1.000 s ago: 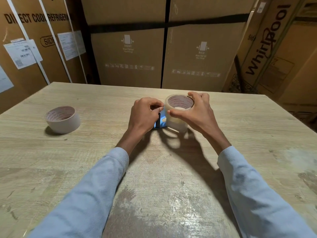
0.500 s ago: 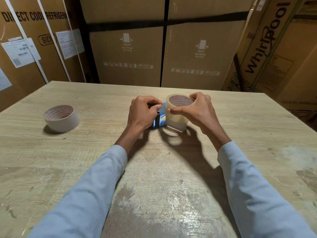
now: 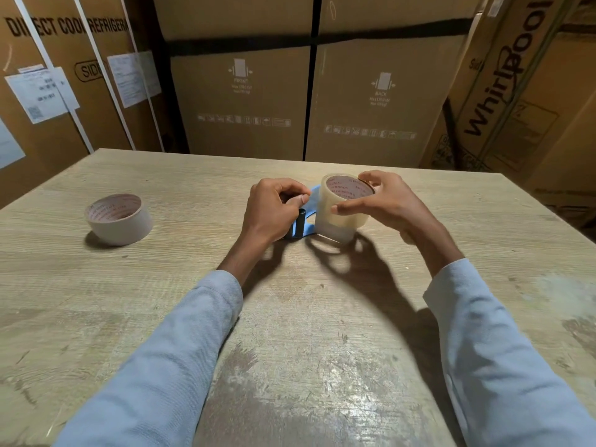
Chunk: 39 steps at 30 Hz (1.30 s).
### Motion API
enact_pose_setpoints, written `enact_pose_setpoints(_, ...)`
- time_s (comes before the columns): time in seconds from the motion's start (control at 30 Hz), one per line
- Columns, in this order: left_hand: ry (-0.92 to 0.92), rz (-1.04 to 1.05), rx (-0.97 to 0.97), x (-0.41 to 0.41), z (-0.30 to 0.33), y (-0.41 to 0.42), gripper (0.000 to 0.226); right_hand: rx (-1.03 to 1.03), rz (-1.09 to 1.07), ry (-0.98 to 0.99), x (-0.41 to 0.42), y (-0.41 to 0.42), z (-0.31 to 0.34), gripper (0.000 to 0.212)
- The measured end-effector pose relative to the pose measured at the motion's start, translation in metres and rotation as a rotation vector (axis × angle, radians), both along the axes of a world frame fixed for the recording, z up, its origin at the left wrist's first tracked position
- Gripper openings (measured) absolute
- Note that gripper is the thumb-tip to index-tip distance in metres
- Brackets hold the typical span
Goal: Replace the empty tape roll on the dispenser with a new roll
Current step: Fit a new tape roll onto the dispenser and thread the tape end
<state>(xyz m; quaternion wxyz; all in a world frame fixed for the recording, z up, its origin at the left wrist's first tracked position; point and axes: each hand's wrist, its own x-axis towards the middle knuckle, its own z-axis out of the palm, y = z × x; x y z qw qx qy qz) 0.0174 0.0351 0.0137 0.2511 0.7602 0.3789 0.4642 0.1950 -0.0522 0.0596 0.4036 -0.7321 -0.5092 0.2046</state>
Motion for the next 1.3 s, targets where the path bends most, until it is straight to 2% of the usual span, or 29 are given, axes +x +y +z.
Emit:
enact_pose_setpoints(0.1, 0.0, -0.01, 0.007, 0.0, -0.001, -0.001, 0.01, -0.058, 0.078, 0.057, 0.007, 0.002, 0.005, 0.075)
enact_pose_setpoints(0.23, 0.007, -0.002, -0.01, -0.001, -0.003, 0.0, 0.011, -0.118, 0.168, 0.007, 0.008, 0.013, 0.014, 0.089)
enact_pose_setpoints(0.5, 0.0, -0.005, -0.022, -0.002, -0.004, 0.003, 0.01, -0.146, 0.151, -0.002, 0.005, 0.018, 0.018, 0.091)
enact_pose_setpoints(0.7, -0.017, -0.011, -0.043, 0.0, -0.002, 0.001, 0.01, -0.229, 0.117, 0.049, 0.005, 0.011, 0.016, 0.051)
enact_pose_setpoints(0.93, -0.022, 0.005, -0.104, 0.001, -0.002, 0.002, 0.008, -0.221, 0.096, 0.03, 0.002, 0.005, 0.006, 0.067)
enact_pose_setpoints(1.13, -0.087, -0.004, -0.219, 0.0, 0.001, 0.004, 0.01, -0.218, -0.002, -0.121, -0.002, 0.012, 0.005, 0.08)
enact_pose_setpoints(1.3, -0.093, 0.019, -0.22, 0.002, 0.003, 0.004, 0.011, -0.284, 0.023, -0.227, 0.001, 0.015, 0.011, 0.067)
